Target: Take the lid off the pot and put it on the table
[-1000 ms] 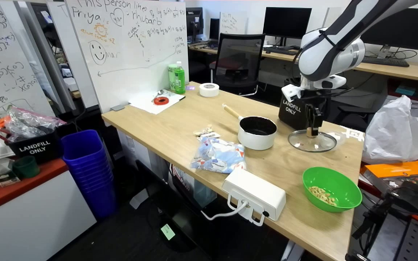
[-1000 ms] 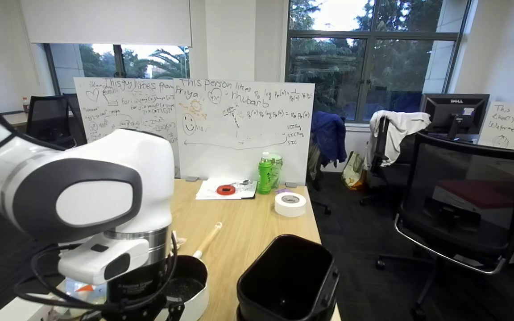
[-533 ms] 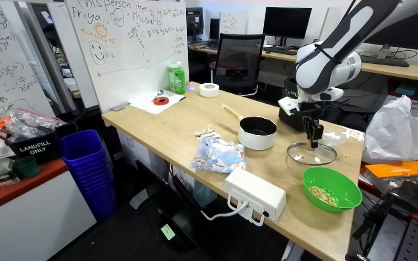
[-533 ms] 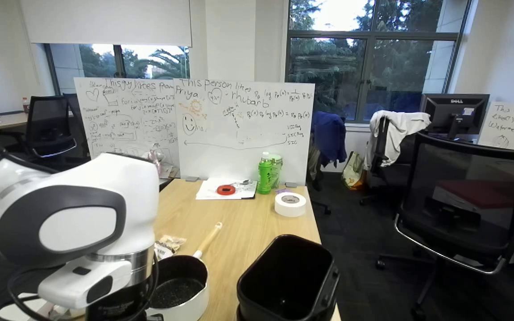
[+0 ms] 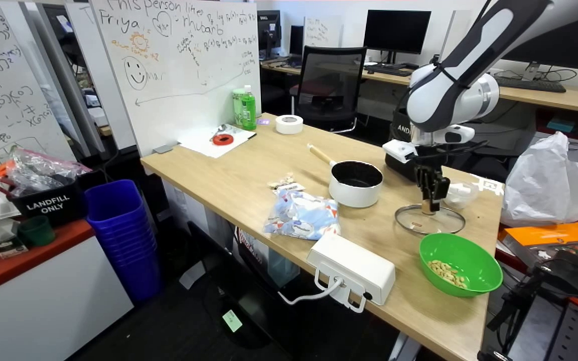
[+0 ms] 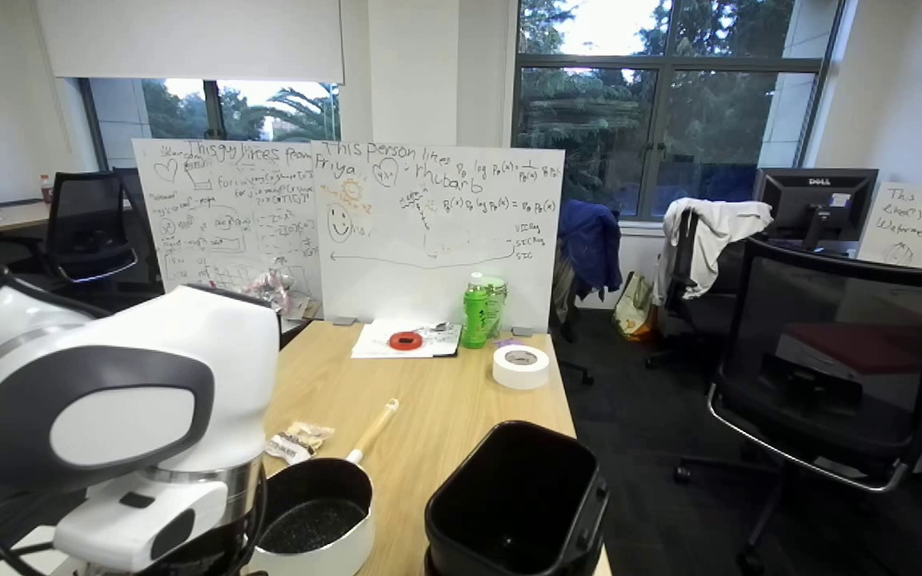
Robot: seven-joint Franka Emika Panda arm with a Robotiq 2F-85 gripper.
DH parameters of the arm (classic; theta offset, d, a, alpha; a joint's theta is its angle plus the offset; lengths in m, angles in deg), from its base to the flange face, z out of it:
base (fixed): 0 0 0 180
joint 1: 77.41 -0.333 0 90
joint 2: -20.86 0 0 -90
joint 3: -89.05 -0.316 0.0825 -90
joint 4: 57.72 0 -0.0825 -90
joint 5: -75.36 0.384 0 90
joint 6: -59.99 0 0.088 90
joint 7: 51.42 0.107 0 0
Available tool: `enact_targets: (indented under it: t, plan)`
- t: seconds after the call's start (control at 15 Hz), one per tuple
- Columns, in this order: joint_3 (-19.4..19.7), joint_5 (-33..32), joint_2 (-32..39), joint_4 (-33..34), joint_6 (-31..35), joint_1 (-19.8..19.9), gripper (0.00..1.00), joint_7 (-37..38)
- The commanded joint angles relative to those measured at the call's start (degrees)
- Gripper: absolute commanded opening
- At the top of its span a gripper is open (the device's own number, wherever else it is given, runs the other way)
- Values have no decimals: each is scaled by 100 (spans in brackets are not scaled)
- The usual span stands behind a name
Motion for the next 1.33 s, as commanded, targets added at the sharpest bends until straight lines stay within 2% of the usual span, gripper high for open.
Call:
enact_targets:
  t: [0.0, 0.07, 0.13, 0.4, 0.53, 0.93, 1.27]
  plan:
    - [-149, 264, -80, -43, -156, 151, 17, -488]
    - [-139, 287, -76, -45, -158, 134, 40, -545]
    - [-128, 305, -67, -43, -158, 121, 57, -582]
    - [-97, 322, -62, -23, -189, 96, 87, -630]
    - [-95, 327, -88, -38, -176, 96, 98, -637]
    - [6, 161, -435, -205, -371, 28, 100, -535]
    - [-91, 277, -962, -516, -485, 139, 100, -1010]
